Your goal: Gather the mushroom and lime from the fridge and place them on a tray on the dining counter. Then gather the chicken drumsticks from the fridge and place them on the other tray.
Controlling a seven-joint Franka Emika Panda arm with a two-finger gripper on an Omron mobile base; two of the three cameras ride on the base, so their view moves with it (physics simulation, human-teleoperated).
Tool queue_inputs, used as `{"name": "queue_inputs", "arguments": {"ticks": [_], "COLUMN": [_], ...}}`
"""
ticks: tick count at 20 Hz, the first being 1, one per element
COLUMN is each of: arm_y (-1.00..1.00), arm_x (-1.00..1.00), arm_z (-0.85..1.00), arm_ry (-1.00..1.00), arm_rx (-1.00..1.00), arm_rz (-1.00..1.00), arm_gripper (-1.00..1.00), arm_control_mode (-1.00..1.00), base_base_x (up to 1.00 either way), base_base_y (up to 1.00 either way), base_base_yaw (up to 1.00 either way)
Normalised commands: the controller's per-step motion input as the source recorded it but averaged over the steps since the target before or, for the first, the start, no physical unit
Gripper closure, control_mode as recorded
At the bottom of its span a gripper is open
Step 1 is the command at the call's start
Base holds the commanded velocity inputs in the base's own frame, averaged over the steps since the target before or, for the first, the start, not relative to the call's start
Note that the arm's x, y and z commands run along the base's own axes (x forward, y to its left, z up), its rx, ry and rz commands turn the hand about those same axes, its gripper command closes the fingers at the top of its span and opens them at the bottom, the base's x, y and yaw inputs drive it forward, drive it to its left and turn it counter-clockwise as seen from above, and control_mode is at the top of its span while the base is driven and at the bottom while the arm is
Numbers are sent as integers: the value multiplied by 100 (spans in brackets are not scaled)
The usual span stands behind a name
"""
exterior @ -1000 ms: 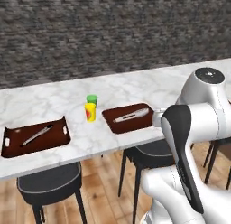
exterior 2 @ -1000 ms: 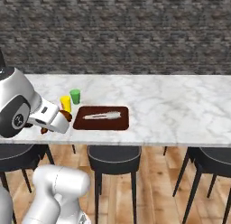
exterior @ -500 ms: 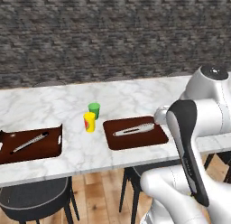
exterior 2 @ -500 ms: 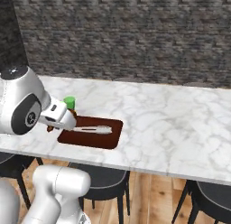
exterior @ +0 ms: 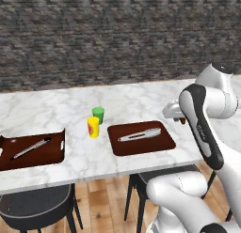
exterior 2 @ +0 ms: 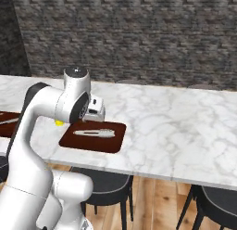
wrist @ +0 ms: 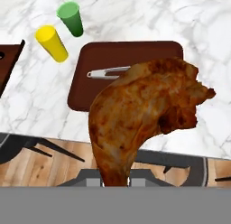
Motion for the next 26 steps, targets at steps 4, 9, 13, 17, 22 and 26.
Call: {"name": "queue_inputs", "arguments": {"ticks": [4, 9, 13, 17, 22, 26], "arm_y": [16, 22, 18, 14, 13, 12], "arm_x": [93, 88, 77, 67, 35, 23], "arm_z": [-73, -71, -55, -56, -49, -45], "arm_ry": [9, 12, 14, 15, 8, 7], "arm_rx": [0, 0, 0, 0, -1, 0], "arm_rz": [19, 19, 19, 19, 12, 12], "arm_gripper": [100, 100, 100, 100, 100, 100], "arm_control_mode": [-100, -100, -100, -100, -100, -100], "base_base_x": [0, 0, 0, 0, 0, 0], "base_base_y": [0, 0, 0, 0, 0, 0], "base_base_yaw": [0, 0, 0, 0, 0, 0]}}
